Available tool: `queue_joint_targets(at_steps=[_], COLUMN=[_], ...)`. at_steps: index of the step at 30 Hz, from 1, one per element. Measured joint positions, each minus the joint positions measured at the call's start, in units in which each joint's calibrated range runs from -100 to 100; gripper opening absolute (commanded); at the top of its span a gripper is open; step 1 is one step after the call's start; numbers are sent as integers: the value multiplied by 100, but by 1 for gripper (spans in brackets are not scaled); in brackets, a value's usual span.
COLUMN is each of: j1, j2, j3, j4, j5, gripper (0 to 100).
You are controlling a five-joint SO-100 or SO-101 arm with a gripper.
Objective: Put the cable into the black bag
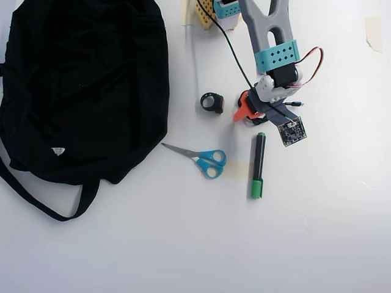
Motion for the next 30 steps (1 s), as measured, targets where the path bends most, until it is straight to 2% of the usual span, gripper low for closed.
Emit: queue_joint_targets(at_steps=[12,26,30], j1=[0,7,7], j2=[0,0,8], j3=[-8,-55,-55], j4=[0,-26,-34], j5=[-10,-15,5], gripper=[29,3,2])
